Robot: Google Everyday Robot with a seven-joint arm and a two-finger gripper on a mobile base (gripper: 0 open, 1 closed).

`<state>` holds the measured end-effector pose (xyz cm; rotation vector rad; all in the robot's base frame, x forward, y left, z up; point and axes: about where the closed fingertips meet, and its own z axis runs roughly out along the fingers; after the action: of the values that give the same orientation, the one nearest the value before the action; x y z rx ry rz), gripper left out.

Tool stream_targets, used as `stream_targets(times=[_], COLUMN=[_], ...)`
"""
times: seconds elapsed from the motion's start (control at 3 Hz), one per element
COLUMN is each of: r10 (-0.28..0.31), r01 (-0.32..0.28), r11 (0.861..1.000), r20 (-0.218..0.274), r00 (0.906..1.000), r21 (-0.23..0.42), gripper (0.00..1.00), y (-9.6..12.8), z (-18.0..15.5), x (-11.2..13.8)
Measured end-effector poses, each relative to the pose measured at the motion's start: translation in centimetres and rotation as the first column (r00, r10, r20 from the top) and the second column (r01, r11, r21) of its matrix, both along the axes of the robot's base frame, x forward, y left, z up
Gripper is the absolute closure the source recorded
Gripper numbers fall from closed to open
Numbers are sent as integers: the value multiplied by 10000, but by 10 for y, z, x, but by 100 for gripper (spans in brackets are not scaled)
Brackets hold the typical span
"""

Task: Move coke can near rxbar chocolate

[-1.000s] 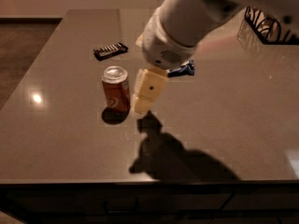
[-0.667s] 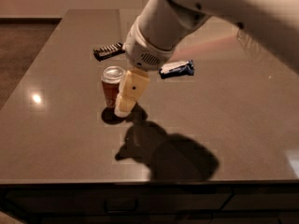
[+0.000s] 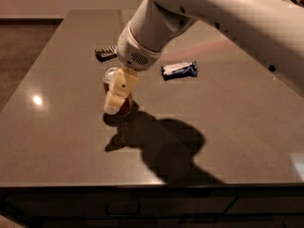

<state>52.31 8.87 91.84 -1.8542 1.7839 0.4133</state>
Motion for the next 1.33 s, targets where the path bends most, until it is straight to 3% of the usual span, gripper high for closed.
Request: stream_targets(times=[0.33, 0.67, 1.33], r10=[207, 328, 422], r01=[-204, -325, -422], r11=[9996, 9993, 9991], r20=[-167, -181, 153], r00=[9996, 9993, 9990], r21=[172, 174, 30], gripper=[17, 41, 87], y=[8, 10, 14], z=[0, -2, 20], x=[1, 1, 14])
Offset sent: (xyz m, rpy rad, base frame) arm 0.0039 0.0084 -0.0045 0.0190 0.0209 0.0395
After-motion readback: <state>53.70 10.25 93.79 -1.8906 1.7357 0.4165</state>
